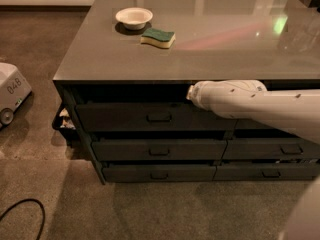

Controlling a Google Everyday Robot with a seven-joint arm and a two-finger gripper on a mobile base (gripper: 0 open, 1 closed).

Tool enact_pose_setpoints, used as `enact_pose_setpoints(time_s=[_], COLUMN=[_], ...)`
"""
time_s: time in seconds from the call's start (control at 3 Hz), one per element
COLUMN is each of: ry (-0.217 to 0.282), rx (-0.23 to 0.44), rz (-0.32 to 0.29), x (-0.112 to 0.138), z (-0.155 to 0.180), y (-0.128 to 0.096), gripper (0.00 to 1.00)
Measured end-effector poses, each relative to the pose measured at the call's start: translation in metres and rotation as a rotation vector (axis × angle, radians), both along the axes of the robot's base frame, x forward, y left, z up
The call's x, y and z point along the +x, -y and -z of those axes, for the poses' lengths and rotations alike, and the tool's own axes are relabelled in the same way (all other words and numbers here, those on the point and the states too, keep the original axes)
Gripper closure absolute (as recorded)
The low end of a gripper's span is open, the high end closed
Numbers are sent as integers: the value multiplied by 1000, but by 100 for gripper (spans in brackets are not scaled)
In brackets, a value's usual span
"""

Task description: Open top drawer

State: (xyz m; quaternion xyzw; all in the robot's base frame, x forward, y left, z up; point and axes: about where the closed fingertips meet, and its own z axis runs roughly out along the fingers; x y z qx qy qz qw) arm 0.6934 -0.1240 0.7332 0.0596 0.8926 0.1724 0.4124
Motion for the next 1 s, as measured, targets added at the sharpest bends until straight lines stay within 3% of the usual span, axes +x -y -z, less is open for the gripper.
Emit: enact_pose_setpoints(time_s=[1.0], ry=[6], rx=[60], rz=[23], x=[15], z=[27], y=[-31], gripper=[100])
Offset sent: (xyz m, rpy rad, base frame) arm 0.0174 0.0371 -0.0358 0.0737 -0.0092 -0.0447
